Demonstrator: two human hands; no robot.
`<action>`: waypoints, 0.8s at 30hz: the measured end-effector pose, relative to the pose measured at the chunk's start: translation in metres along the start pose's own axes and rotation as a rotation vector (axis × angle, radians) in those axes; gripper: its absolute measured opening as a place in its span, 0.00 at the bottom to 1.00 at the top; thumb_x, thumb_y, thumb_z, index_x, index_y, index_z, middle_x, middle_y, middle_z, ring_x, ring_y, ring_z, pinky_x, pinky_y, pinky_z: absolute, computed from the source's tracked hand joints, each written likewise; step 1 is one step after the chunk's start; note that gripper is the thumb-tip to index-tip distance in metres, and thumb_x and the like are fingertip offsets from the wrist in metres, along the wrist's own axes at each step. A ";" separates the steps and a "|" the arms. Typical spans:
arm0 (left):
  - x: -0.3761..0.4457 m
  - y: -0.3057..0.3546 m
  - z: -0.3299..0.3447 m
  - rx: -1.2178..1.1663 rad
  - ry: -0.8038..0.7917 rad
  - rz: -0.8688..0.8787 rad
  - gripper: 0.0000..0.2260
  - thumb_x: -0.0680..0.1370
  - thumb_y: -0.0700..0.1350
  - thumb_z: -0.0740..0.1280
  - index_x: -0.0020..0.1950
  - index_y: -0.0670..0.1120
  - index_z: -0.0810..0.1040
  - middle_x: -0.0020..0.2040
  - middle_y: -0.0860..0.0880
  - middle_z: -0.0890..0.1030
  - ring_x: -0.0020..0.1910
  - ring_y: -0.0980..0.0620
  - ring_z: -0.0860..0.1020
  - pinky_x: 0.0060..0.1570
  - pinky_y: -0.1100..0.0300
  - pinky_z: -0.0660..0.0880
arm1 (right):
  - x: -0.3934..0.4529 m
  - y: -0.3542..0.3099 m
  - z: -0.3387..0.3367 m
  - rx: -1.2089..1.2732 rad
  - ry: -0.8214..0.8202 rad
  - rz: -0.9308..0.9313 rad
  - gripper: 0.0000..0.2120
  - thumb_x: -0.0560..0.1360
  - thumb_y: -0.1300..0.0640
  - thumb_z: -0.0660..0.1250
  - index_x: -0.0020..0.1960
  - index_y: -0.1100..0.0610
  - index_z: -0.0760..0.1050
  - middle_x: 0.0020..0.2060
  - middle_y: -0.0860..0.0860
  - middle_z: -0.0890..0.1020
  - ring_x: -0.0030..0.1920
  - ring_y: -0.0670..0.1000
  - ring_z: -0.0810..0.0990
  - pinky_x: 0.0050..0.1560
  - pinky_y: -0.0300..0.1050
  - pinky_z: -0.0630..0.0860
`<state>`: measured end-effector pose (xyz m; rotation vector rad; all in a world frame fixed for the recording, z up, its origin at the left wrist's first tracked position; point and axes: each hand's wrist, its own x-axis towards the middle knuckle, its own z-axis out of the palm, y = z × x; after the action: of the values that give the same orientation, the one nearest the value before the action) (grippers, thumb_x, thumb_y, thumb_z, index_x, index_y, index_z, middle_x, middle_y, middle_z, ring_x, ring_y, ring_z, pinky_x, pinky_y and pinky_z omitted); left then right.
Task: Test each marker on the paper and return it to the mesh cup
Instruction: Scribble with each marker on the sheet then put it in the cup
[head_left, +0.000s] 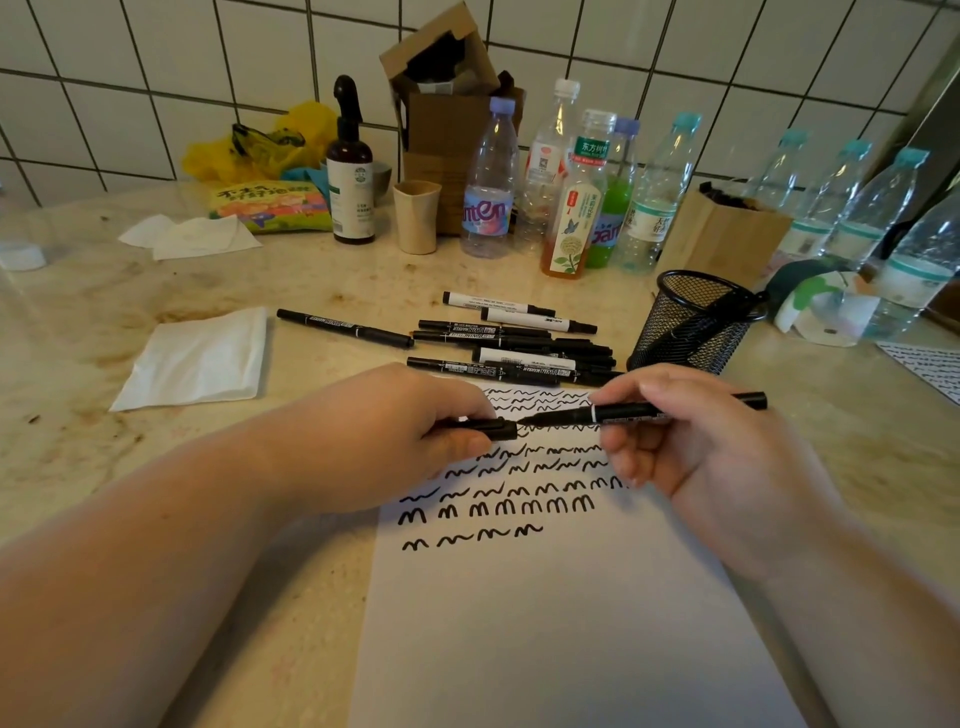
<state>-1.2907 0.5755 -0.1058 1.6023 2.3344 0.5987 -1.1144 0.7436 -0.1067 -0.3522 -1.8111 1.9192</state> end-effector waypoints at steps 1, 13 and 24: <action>0.000 0.000 0.000 -0.004 -0.005 0.001 0.07 0.80 0.57 0.63 0.56 0.63 0.77 0.41 0.67 0.78 0.39 0.67 0.76 0.32 0.69 0.66 | 0.000 0.001 -0.001 0.005 0.002 0.003 0.11 0.73 0.59 0.64 0.42 0.60 0.85 0.32 0.59 0.81 0.32 0.54 0.76 0.30 0.43 0.74; 0.001 0.007 -0.001 -0.018 0.015 0.021 0.06 0.79 0.57 0.64 0.52 0.61 0.78 0.39 0.61 0.81 0.40 0.64 0.76 0.33 0.70 0.66 | -0.001 0.001 0.005 -0.097 -0.054 0.014 0.07 0.66 0.55 0.73 0.42 0.57 0.84 0.40 0.64 0.86 0.35 0.55 0.84 0.34 0.43 0.80; -0.006 0.010 -0.003 -0.105 0.003 0.037 0.10 0.77 0.57 0.64 0.44 0.54 0.81 0.36 0.58 0.81 0.31 0.57 0.75 0.33 0.69 0.70 | 0.000 0.004 0.001 -0.088 -0.154 -0.051 0.08 0.67 0.54 0.75 0.43 0.57 0.84 0.40 0.63 0.86 0.38 0.57 0.86 0.38 0.44 0.81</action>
<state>-1.2818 0.5727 -0.0984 1.6019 2.2400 0.7197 -1.1158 0.7429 -0.1103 -0.1902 -1.9880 1.8806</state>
